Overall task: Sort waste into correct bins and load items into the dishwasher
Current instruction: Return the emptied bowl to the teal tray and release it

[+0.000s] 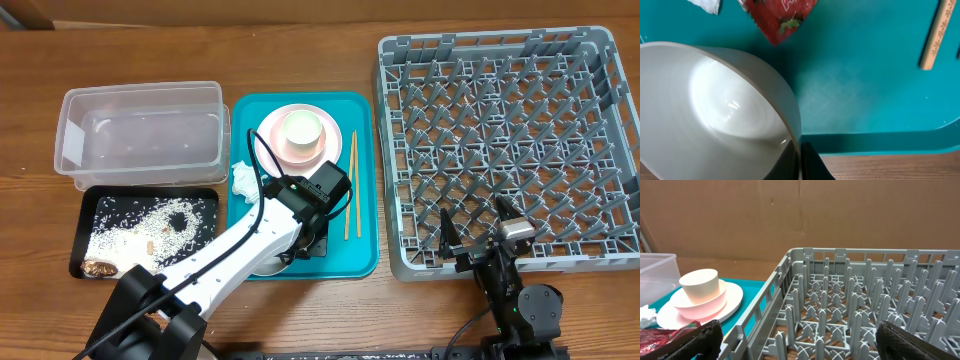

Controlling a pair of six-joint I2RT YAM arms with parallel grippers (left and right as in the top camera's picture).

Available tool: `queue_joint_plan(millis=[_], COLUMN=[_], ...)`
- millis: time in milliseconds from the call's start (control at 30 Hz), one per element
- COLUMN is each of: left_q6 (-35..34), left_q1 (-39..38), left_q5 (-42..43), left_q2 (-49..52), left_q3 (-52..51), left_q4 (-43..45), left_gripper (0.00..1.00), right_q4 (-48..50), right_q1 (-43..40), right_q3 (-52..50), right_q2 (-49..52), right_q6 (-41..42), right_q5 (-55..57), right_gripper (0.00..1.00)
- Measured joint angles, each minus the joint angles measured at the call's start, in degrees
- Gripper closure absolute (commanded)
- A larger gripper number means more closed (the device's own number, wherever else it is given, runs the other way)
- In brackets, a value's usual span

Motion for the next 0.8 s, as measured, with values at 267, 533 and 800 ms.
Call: queue_joint_plan(millis=[267,533,800], left_q6=[0.0,-0.2,-0.2], left_q1=[0.0,0.0,0.0], left_q5=[-0.7,-1.0,-1.4], left_q2=[0.0,0.0,0.0], left_q3=[0.0,0.0,0.0], left_q4=[0.8,1.0,0.7], left_gripper=[0.92,0.86,0.94], right_q4=[0.0,0.0,0.0], right_q1=[0.0,0.0,0.0], right_q3=[0.0,0.0,0.0], right_q2=[0.0,0.0,0.0], right_q6=[0.0,0.0,0.0], right_q5=[0.0,0.0,0.0], right_gripper=[0.00,0.00,0.00])
